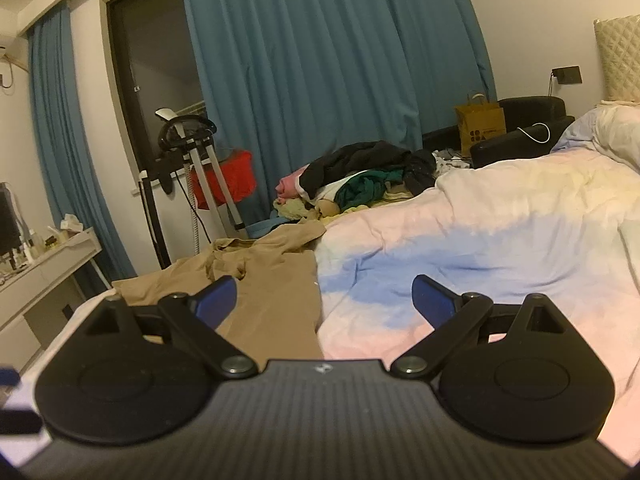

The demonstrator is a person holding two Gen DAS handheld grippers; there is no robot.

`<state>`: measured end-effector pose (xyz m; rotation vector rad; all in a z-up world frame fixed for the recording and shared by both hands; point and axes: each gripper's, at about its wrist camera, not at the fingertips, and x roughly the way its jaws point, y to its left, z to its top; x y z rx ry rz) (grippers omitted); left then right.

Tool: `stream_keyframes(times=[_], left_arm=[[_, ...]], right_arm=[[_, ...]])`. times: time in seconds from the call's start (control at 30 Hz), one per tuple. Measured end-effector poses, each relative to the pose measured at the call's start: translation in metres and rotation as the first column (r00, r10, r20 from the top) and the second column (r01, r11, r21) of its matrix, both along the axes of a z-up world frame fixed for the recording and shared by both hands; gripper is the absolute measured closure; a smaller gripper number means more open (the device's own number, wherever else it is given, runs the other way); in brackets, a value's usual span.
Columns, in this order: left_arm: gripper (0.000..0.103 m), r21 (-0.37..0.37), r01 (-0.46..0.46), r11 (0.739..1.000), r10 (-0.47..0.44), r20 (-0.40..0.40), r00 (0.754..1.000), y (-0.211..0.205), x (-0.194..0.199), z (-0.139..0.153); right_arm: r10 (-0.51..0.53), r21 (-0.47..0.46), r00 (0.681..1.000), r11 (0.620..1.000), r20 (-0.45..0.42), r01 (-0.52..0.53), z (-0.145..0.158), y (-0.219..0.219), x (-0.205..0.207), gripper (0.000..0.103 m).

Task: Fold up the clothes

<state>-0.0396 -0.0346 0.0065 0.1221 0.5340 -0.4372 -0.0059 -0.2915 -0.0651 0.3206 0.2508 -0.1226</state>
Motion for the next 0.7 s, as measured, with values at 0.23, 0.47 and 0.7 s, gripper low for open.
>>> stream_keyframes(times=[0.23, 0.47, 0.7], left_arm=[[0.0, -0.044, -0.07, 0.997, 0.071, 0.025, 0.997, 0.011, -0.005, 0.014], [0.0, -0.018, -0.139, 0.99, 0.14, 0.067, 0.988, 0.025, -0.029, 0.033], [0.0, -0.052, -0.229, 0.972, 0.232, 0.086, 0.969, 0.059, -0.066, 0.077]], right_arm=[[0.006, -0.007, 1.0, 1.0, 0.024, -0.006, 0.001, 0.003, -0.002, 0.007], [0.03, -0.006, 0.998, 1.0, 0.058, -0.03, -0.001, 0.007, -0.007, 0.007], [0.101, 0.041, 0.994, 0.994, 0.044, -0.103, 0.014, 0.043, -0.008, 0.007]])
